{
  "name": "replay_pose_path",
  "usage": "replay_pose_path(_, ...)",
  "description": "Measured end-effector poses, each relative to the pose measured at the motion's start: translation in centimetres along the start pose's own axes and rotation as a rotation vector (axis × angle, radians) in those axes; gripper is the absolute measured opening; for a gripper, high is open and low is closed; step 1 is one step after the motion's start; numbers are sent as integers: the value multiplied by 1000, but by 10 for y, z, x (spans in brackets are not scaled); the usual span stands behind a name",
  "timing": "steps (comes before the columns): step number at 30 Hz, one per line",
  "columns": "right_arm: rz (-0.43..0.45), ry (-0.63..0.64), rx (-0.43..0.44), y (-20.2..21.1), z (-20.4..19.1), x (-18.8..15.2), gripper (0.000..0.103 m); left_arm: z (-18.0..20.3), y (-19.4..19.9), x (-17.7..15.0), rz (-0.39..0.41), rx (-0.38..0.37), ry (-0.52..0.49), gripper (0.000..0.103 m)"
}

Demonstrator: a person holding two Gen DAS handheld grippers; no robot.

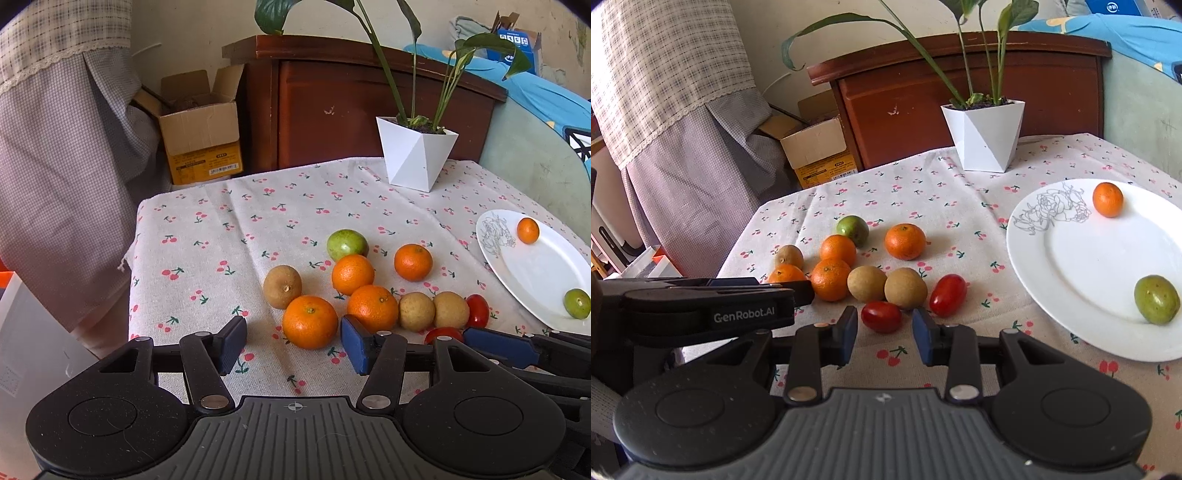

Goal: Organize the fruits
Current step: 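Grasp a large orange with the left gripper while the right grasps a cherry tomato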

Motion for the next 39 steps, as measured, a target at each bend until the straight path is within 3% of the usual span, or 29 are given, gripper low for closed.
replay_pose_path(5, -3, -1, -3, 0, 1, 1, 24, 4, -1, 1, 10, -5, -15, 47)
replay_pose_path(12, -7, -13, -1, 2, 2, 2, 23, 9, -1, 2, 18, -24, -31, 30)
replay_pose_path(32, -2, -26, 7, 13, 5, 4, 18, 15, 15, 5, 44, -19, -8, 29)
replay_pose_path(39, -16, -63, 11, 12, 11, 3, 23, 19, 14, 3, 33, -24, -14, 29)
Point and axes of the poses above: each gripper's, at about its wrist camera, not at the fingertips, and y roughly against the way its jaws point, z to its right, x to its top, the point moved 1 cm from there along -y, roughly the way its jaws point, and after that the axes turned 9 degrees about -y, right-handed, at the moved point
